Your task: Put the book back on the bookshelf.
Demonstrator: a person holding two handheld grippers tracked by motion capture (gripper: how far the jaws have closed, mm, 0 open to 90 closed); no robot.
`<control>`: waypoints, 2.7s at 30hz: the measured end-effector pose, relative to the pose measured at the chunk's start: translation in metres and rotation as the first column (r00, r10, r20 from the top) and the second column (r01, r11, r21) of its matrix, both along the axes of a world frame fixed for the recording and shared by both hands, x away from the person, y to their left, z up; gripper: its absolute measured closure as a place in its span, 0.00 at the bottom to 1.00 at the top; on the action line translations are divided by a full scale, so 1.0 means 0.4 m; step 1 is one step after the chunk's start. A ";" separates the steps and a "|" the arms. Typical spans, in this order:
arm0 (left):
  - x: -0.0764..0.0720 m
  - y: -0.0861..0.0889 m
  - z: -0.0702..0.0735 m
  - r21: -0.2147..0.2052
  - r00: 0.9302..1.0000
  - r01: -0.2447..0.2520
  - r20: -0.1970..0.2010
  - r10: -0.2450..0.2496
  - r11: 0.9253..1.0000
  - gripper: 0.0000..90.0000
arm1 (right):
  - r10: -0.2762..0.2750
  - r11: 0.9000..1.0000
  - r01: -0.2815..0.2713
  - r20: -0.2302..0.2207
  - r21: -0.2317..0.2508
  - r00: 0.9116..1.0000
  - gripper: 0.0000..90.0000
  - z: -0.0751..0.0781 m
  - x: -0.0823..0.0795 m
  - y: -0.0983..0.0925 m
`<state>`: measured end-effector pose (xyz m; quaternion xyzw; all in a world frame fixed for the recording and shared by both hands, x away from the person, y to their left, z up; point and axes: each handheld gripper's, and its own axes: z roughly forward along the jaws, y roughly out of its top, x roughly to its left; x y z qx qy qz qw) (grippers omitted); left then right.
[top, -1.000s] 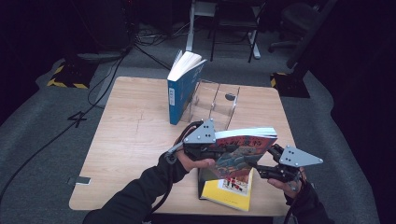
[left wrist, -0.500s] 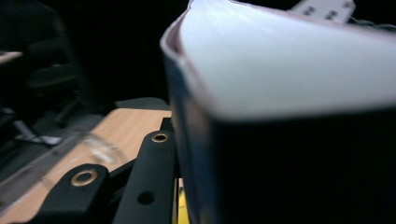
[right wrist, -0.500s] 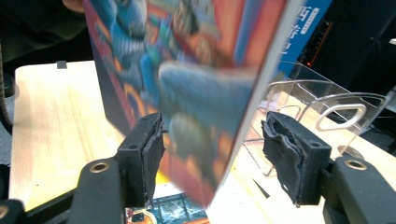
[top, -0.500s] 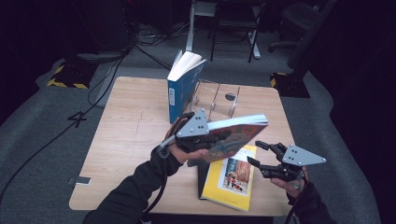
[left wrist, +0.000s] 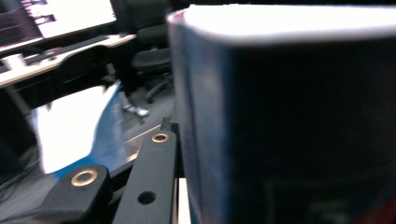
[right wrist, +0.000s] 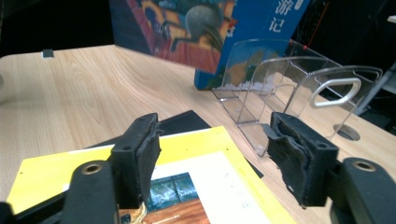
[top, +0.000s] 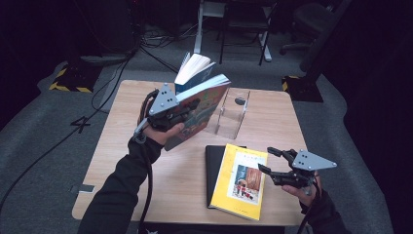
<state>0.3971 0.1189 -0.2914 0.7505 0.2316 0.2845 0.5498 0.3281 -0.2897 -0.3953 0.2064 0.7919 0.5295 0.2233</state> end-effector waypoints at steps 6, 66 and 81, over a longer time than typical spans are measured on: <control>0.049 0.009 -0.005 0.005 0.994 -0.107 -0.006 0.107 0.994 0.82 | -0.012 0.999 0.012 -0.018 -0.035 1.000 0.38 -0.016 0.008 0.000; 0.196 -0.044 -0.206 -0.125 0.966 -0.253 -0.089 0.243 0.959 0.80 | 0.024 0.991 -0.035 -0.087 -0.128 0.996 0.40 -0.064 0.026 0.022; 0.181 -0.009 -0.167 -0.089 0.974 -0.204 -0.116 0.193 0.975 0.72 | 0.028 0.987 -0.043 -0.099 -0.154 0.995 0.39 -0.070 0.027 0.029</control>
